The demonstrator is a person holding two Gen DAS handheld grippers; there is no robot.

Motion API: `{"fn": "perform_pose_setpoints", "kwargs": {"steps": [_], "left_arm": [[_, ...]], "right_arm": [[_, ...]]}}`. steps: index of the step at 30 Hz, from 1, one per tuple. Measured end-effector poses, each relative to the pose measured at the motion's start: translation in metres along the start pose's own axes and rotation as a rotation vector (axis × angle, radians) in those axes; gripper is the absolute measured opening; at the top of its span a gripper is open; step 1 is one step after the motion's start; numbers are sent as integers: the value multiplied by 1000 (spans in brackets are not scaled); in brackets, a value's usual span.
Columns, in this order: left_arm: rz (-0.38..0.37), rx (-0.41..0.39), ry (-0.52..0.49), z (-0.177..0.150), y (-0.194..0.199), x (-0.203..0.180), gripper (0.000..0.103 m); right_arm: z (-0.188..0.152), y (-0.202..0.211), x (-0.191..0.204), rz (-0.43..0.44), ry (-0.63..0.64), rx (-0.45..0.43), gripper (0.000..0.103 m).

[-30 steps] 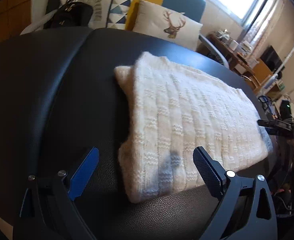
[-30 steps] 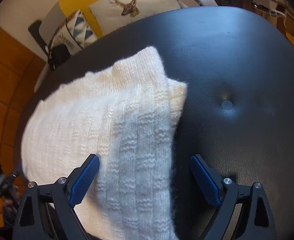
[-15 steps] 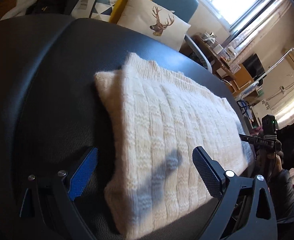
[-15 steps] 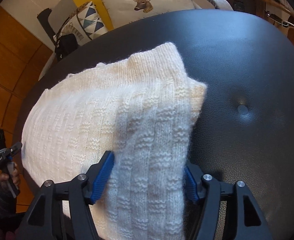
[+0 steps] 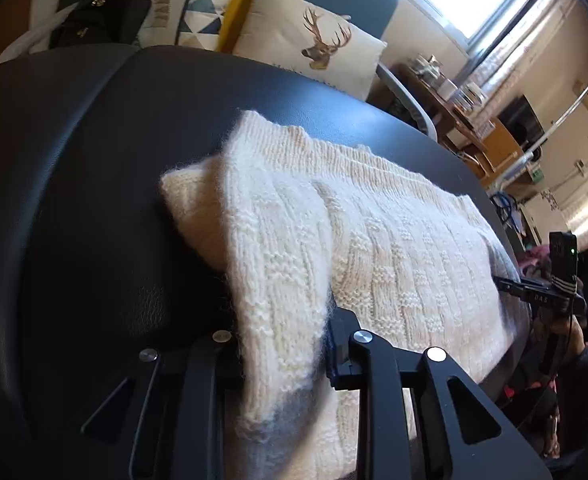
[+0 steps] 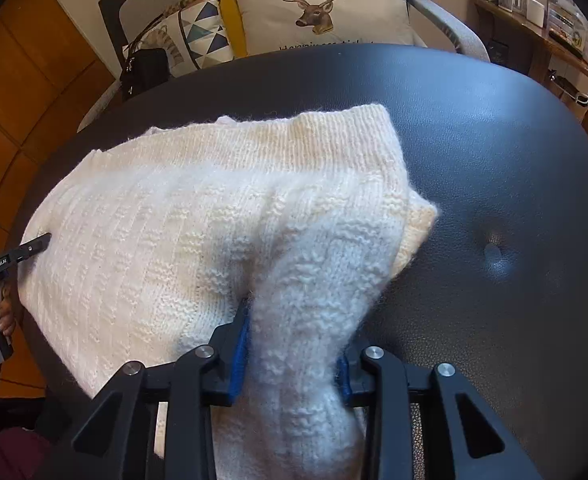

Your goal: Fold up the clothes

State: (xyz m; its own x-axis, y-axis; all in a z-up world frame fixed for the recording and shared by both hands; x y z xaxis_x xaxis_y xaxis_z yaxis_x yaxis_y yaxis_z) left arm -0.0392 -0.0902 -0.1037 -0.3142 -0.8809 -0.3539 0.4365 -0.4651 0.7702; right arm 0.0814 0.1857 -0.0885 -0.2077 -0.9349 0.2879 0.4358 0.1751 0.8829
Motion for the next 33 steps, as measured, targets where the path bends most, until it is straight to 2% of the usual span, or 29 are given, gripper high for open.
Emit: {"fn": "perform_pose_setpoints", "kwargs": {"steps": [4, 5, 10, 14, 19, 25, 26, 30, 33], "left_arm": [[34, -48, 13, -9, 6, -6, 23], [42, -62, 14, -12, 9, -8, 23], [86, -140, 32, -24, 28, -18, 22], [128, -222, 69, -32, 58, -11, 22], [252, -357, 95, -38, 104, 2, 22], [423, -512, 120, -53, 159, 2, 22], [455, -524, 130, -59, 164, 1, 22], [557, -522, 201, -88, 163, 12, 23], [591, -403, 302, -102, 137, 33, 24]], "right_arm": [[1, -1, -14, 57, -23, 35, 38], [2, 0, -14, 47, -5, 35, 38], [13, 0, -4, 33, 23, -7, 29], [38, -13, 8, 104, 55, -8, 28], [85, -56, 56, 193, 193, 29, 28], [140, -106, 160, 269, 485, 47, 24], [144, -115, 174, 251, 525, 47, 24], [160, -150, 232, 169, 677, 47, 24], [171, -176, 276, 105, 790, 47, 24]]}}
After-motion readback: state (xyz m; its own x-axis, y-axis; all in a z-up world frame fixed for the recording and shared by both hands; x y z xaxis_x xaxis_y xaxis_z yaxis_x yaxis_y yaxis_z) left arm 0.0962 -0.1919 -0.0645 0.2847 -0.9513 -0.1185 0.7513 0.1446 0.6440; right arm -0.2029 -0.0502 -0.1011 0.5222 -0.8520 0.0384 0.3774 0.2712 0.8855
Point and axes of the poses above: each gripper's, at about its wrist camera, not at the fingertips, and y roughly against the way its jaws point, x to its left, z to its top, the point moved 1 cm from there along -y, roughly the way its jaws point, and after that the axes turned 5 degrees about -y, right-handed, at the moved point
